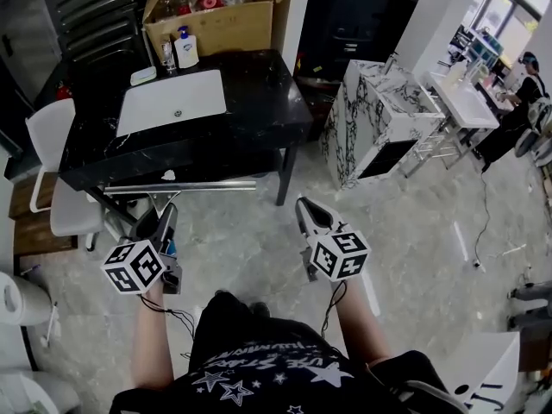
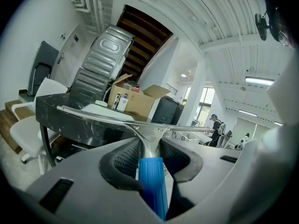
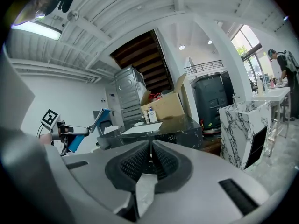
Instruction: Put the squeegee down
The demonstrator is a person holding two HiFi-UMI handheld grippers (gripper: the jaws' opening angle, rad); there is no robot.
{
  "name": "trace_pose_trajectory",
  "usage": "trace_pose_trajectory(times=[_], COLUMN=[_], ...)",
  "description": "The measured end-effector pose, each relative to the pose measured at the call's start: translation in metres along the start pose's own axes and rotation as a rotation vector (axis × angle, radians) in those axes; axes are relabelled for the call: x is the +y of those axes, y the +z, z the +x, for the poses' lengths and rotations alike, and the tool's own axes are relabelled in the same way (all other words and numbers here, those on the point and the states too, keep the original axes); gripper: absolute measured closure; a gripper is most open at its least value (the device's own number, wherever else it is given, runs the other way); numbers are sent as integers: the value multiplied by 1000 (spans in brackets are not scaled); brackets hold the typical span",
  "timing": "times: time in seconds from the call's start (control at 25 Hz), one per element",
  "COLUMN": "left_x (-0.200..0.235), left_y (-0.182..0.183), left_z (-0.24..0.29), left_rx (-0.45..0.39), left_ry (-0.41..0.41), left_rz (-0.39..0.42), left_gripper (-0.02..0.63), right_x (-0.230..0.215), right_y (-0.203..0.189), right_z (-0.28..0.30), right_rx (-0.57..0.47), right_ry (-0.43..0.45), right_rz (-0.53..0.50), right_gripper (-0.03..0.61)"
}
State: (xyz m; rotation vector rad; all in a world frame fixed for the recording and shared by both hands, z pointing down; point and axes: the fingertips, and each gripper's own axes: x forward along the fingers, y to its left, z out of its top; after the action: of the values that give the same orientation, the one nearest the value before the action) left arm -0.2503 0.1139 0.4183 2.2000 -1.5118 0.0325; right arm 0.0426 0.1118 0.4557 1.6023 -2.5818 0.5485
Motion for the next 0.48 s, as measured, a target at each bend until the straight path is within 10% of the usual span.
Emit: trace_pose_trajectory(times=[0.48], left_x=[-3], left_y=[25], left_z=[132], left_rx=[51], left_ry=[-94], left_rz=[43], left_gripper=[462], right_x=[-60], right_y=[21], right_z=[81], right_rx=[12], right_ry=[-93], right_rz=[11], right_gripper=[528])
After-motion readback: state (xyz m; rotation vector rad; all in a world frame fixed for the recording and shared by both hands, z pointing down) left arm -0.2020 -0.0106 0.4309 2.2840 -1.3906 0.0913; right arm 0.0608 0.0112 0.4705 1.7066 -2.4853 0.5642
